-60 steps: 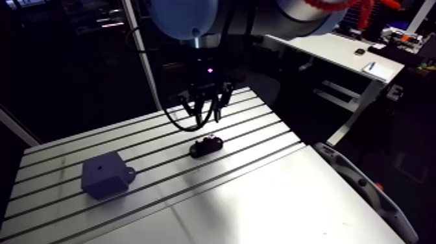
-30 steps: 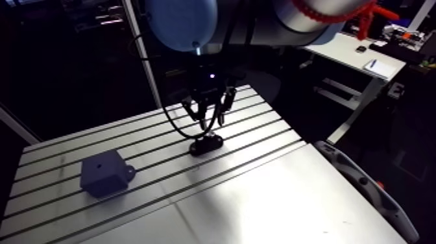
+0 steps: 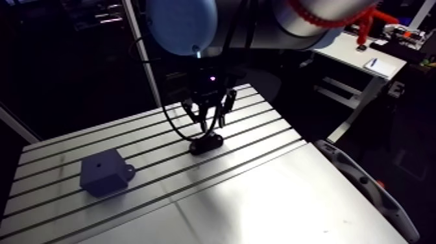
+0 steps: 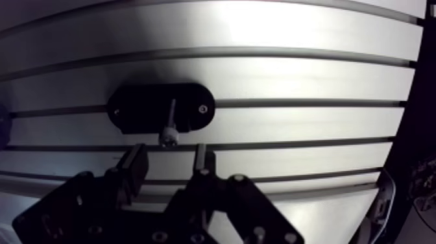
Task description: Pick up the M10 bolt and insert it into the hole until fully seated.
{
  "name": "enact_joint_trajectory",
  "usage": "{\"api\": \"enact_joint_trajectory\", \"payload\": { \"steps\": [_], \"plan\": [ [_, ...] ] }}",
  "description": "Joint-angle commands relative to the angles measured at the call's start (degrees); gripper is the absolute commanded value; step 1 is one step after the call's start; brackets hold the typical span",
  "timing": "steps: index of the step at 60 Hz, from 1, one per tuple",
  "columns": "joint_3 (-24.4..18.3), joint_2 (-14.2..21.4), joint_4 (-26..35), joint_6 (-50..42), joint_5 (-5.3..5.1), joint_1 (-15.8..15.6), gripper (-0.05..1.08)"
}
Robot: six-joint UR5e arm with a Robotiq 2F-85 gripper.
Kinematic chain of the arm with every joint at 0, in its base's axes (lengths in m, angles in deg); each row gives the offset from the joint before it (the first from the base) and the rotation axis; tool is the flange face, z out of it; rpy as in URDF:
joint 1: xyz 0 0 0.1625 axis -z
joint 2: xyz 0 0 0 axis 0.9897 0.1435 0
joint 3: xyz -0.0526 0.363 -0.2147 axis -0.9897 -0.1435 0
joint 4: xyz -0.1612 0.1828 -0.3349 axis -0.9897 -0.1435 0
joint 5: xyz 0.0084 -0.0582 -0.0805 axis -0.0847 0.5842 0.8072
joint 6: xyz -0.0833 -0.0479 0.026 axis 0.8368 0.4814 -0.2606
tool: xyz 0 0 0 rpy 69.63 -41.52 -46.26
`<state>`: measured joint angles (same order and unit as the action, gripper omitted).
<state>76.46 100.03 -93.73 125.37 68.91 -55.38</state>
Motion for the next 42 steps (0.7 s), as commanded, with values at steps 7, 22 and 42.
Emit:
{"api": "enact_joint_trajectory", "payload": {
  "steps": [7, 22, 42],
  "plan": [
    [0.2, -0.2, 0.0, 0.0, 0.03, 0.0, 0.5],
    [0.6, -0.3, 0.0, -0.4, -0.05, -0.1, 0.5],
    [0.5, -0.7, 0.0, -1.0, -0.14, -0.1, 0.5]
  ]
}}
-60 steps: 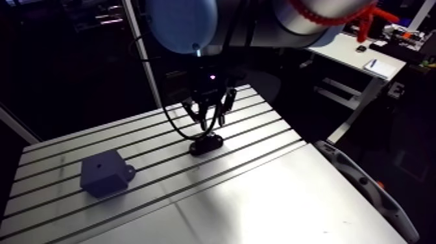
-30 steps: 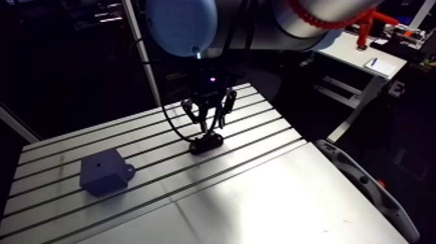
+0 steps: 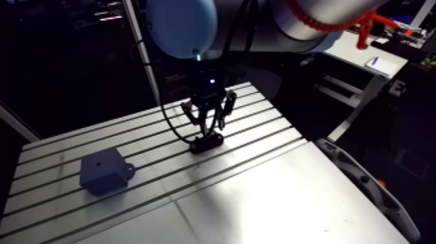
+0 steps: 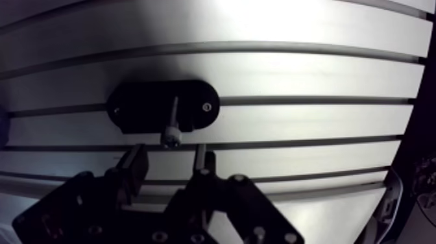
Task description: Pick up the M10 bolt and insert it into the hole until fully seated.
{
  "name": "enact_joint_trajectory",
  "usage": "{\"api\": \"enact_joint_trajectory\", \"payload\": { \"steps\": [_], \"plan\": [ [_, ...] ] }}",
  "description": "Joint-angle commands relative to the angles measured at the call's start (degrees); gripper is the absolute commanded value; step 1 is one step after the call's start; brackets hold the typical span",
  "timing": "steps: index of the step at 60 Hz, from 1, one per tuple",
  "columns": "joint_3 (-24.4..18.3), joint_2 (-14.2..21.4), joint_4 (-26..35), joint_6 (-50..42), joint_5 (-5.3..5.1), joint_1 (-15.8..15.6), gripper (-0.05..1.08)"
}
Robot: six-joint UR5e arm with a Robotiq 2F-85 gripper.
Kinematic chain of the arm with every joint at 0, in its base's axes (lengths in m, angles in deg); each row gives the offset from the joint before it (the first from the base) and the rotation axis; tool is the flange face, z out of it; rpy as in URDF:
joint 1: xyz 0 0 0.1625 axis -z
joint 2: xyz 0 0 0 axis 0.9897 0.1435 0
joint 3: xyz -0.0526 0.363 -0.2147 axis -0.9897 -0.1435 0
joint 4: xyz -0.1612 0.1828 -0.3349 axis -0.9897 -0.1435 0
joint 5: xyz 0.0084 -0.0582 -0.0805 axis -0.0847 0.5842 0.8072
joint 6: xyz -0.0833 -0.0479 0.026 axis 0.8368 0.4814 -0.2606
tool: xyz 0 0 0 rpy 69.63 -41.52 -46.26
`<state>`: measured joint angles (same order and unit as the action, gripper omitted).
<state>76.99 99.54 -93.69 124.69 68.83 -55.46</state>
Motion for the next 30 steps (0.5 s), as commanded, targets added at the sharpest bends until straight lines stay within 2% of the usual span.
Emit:
{"api": "enact_joint_trajectory", "payload": {
  "steps": [1, 30],
  "plan": [
    [0.0, -0.3, -0.1, -0.3, -0.06, 0.0, 0.5],
    [-0.3, -1.2, -1.2, -0.5, -0.05, -0.1, 0.5]
  ]
}}
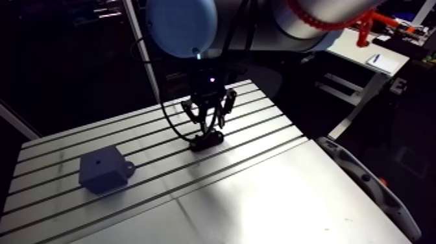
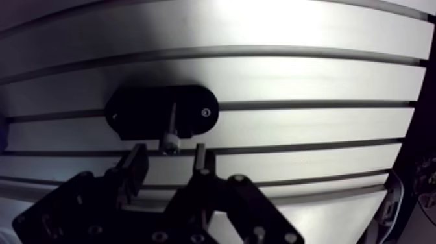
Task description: Pick up the M10 bolt and insert it into the hole until fully seated.
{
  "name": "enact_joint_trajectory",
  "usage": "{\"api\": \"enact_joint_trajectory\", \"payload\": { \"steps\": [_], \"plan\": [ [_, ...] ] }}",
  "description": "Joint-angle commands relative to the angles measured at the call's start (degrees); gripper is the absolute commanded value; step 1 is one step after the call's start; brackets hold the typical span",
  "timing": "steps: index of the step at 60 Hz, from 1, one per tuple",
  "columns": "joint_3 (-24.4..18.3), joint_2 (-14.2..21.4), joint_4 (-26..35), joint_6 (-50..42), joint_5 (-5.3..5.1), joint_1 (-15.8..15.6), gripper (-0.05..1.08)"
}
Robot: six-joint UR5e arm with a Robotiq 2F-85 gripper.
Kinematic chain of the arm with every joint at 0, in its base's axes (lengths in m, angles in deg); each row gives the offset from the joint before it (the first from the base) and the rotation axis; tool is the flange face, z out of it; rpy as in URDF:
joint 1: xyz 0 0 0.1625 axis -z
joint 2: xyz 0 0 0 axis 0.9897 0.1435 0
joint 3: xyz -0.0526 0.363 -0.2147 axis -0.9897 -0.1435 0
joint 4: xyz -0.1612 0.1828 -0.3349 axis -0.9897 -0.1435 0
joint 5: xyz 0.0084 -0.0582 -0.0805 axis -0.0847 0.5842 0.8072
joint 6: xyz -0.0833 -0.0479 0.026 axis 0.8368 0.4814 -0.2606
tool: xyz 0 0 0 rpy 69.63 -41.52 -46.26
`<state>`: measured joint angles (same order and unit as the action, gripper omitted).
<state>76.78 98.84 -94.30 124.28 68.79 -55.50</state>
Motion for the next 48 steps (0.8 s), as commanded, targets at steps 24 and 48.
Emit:
{"api": "enact_joint_trajectory", "payload": {
  "steps": [24, 48],
  "plan": [
    [-0.2, -0.7, -0.7, -0.1, -0.2, -0.1, 0.5],
    [-0.5, -1.6, -0.8, -0.2, -0.29, -0.1, 0.51]
  ]
}}
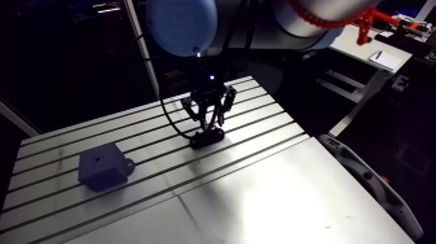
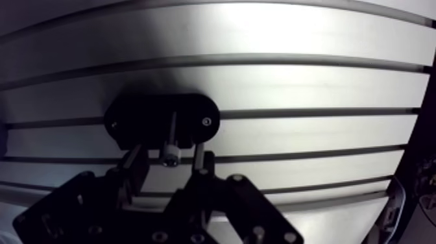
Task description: Pick up the M10 bolt and insert it into the hole until fully seated.
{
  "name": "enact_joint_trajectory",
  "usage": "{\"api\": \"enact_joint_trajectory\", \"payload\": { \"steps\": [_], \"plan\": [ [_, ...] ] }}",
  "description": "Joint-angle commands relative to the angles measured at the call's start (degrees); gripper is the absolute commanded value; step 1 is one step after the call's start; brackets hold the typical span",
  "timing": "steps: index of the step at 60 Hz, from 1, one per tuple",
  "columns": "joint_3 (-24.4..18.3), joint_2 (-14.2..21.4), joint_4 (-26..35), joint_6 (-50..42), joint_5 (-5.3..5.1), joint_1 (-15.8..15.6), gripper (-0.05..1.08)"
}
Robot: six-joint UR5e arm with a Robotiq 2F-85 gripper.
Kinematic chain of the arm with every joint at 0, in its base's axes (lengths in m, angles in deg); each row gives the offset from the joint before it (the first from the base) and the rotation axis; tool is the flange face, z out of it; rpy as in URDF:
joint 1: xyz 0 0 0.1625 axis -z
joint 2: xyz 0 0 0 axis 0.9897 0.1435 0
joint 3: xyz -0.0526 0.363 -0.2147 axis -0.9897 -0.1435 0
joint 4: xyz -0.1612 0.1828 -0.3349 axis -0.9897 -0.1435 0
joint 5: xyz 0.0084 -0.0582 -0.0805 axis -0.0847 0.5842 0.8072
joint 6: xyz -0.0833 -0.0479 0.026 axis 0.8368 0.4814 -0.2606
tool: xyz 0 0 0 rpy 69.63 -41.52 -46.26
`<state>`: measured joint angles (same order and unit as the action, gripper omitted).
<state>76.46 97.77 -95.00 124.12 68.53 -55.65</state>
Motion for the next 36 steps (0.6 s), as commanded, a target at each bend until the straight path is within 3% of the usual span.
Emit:
{"api": "enact_joint_trajectory", "payload": {
  "steps": [1, 36],
  "plan": [
    [-0.1, -0.5, -0.1, -0.1, -0.03, 0.0, 0.51],
    [0.0, -0.3, -1.6, 0.1, -0.04, -0.2, 0.54]
  ]
}}
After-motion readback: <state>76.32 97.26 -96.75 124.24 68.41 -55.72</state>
